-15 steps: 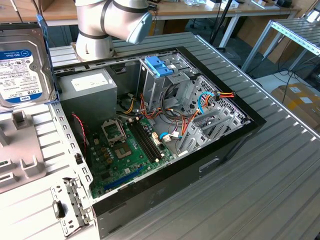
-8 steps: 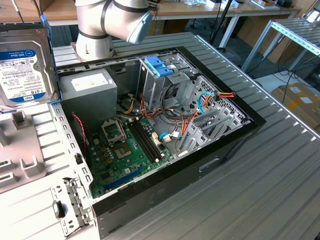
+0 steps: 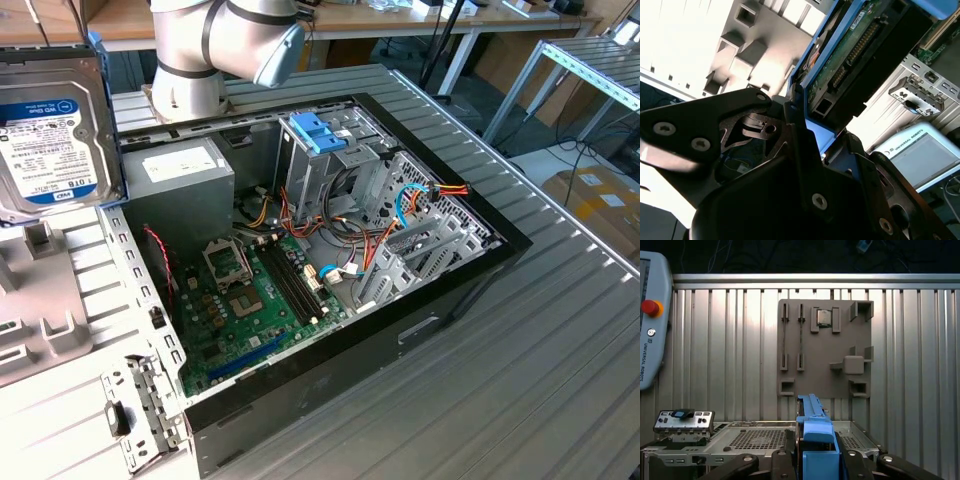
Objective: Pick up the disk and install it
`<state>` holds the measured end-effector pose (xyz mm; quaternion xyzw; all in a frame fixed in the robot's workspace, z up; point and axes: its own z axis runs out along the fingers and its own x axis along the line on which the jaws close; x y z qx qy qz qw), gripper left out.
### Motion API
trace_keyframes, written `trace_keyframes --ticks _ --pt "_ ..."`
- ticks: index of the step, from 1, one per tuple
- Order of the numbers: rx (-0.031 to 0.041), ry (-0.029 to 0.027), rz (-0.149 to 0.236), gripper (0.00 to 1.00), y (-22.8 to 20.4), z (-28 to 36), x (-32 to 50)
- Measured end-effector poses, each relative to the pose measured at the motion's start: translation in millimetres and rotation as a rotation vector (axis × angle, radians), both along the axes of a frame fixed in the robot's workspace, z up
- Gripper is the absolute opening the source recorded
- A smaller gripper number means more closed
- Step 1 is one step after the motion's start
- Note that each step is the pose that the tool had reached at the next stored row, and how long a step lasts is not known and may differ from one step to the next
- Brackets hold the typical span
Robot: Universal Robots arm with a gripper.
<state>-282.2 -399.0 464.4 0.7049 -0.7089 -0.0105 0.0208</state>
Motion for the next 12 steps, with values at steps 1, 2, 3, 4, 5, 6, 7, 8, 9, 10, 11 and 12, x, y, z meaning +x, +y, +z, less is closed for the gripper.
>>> trace_keyframes --ticks 1,2,3,4,5,6,7,8,9,10,11,12 --pt "0.0000 0.0000 0.000 0.37 0.0 -0.1 0.5" --pt "0.0000 0.0000 0.000 0.37 0.0 -0.2 1.0" --pt "0.0001 -0.0001 0.000 0.37 0.0 -0.3 1.4" --pt "0.0000 0.0000 0.000 0.37 0.0 -0.3 1.9" --pt "0.0000 0.0000 0.000 0.37 0.0 -0.4 2.3" --pt "0.0000 0.0000 0.000 0.37 0.0 -0.5 2.8" --pt "0.0000 0.0000 0.000 0.37 0.0 -0.5 3.4" --pt "0.0000 0.0000 0.000 0.37 0.0 -0.7 3.9" --pt "0.0000 0.0000 0.000 0.37 0.0 -0.7 4.4" --pt "0.0000 0.0000 0.000 0.37 0.0 -0.8 5.1" --pt "0.0000 0.0000 0.000 0.37 0.0 -0.9 5.6" --pt "0.0000 0.0000 0.000 0.37 0.0 -1.0 6.3"
